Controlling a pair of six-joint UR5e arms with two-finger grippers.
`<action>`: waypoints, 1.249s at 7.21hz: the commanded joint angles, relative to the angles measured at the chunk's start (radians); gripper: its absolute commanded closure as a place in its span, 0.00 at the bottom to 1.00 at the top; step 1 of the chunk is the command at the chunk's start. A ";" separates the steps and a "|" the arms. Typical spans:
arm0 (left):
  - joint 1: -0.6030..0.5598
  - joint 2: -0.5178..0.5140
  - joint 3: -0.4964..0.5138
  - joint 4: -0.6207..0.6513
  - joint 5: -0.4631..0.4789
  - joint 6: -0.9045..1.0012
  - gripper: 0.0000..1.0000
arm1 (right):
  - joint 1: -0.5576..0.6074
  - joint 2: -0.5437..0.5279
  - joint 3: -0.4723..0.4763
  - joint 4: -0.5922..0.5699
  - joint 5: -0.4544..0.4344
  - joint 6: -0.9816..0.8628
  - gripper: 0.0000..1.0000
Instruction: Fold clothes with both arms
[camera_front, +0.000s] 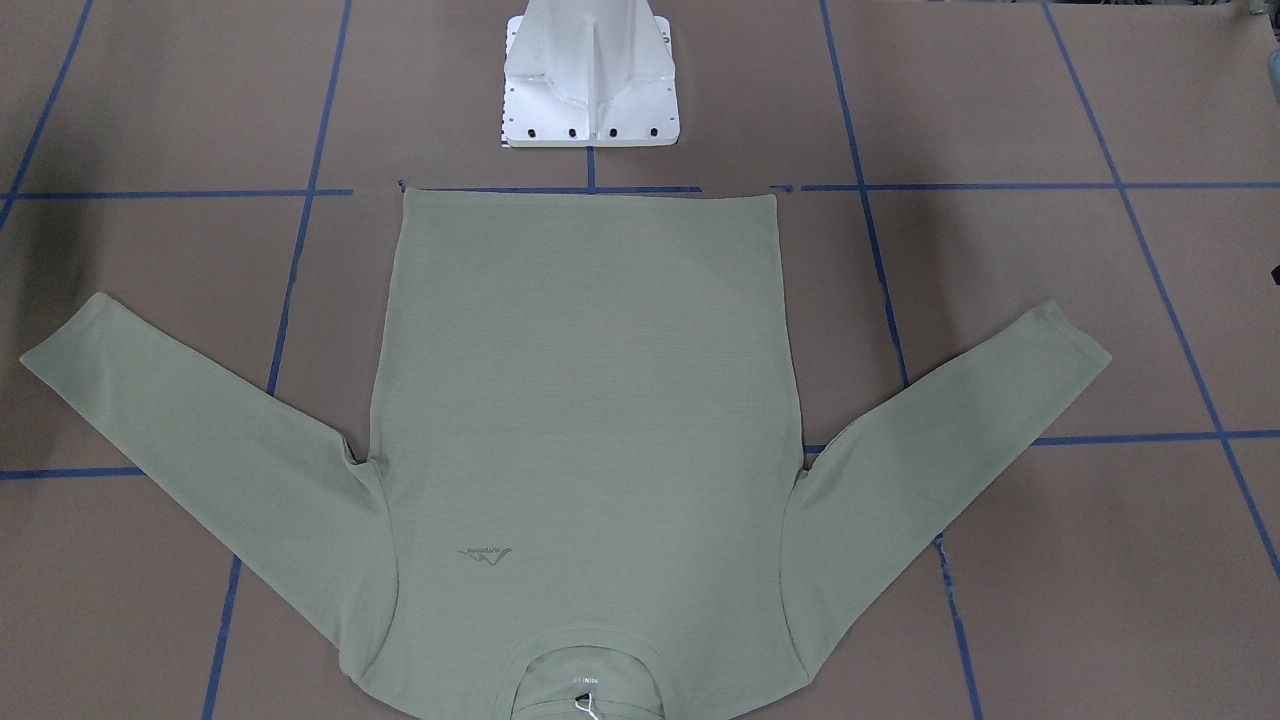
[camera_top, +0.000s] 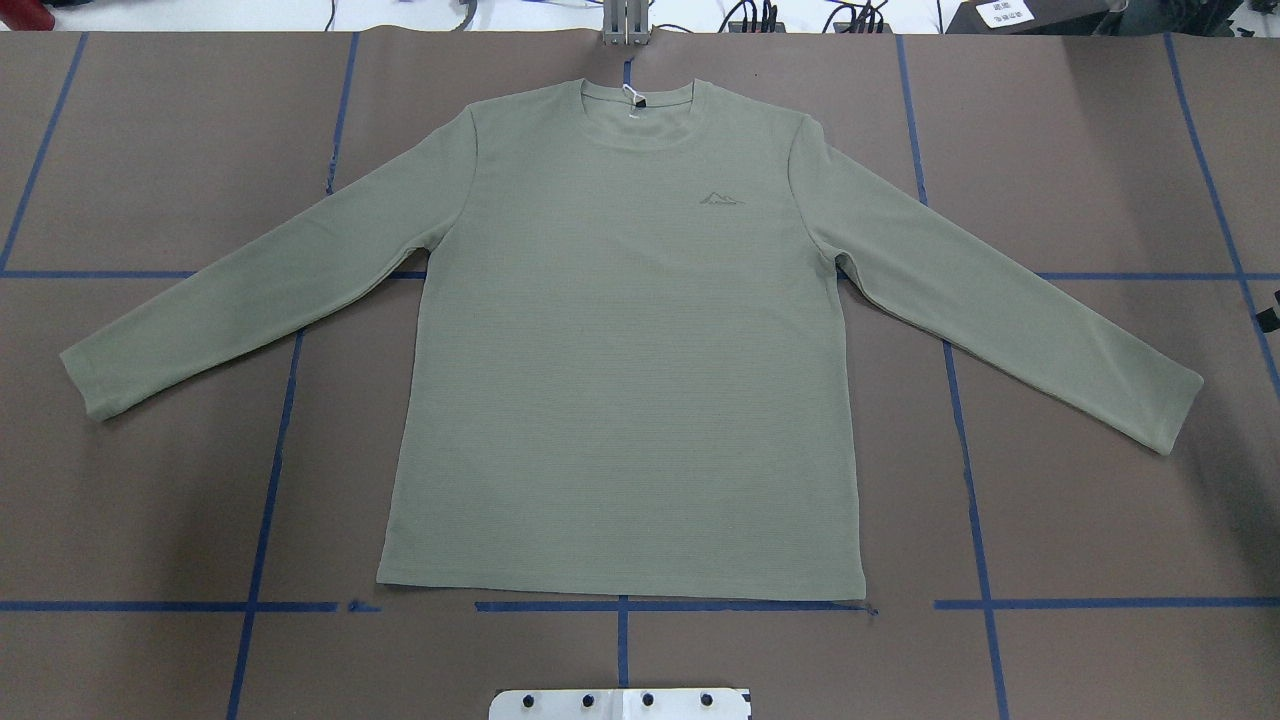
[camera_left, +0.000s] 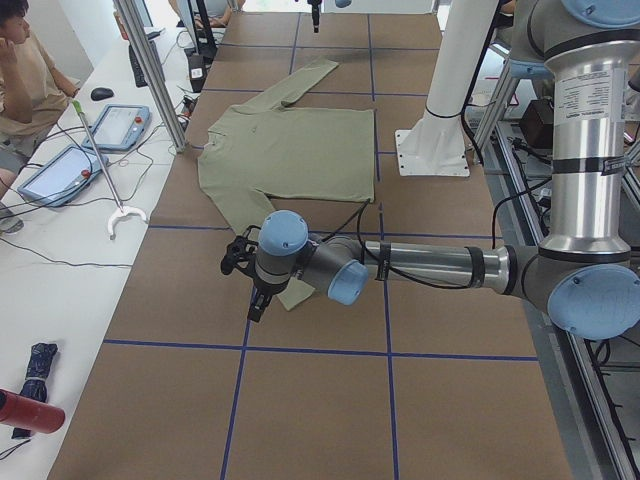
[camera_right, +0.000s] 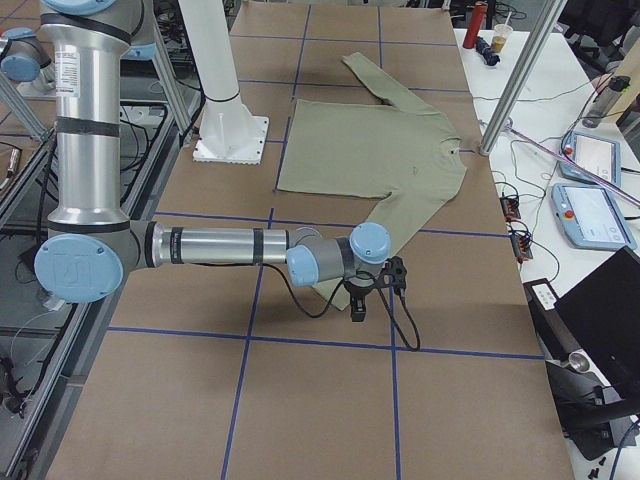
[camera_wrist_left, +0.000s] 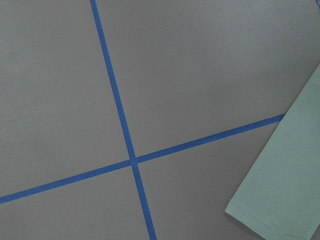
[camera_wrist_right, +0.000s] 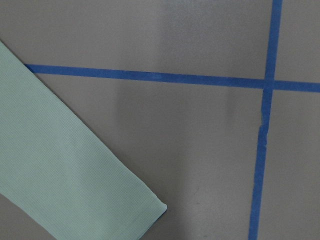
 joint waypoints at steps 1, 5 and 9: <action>0.001 -0.018 0.006 -0.006 0.000 -0.011 0.01 | -0.041 0.015 -0.085 0.103 0.033 0.093 0.03; 0.008 -0.032 0.006 -0.004 -0.026 -0.161 0.01 | -0.199 0.027 -0.172 0.350 -0.030 0.344 0.14; 0.008 -0.034 0.007 -0.006 -0.026 -0.171 0.01 | -0.197 0.000 -0.192 0.351 -0.032 0.336 0.26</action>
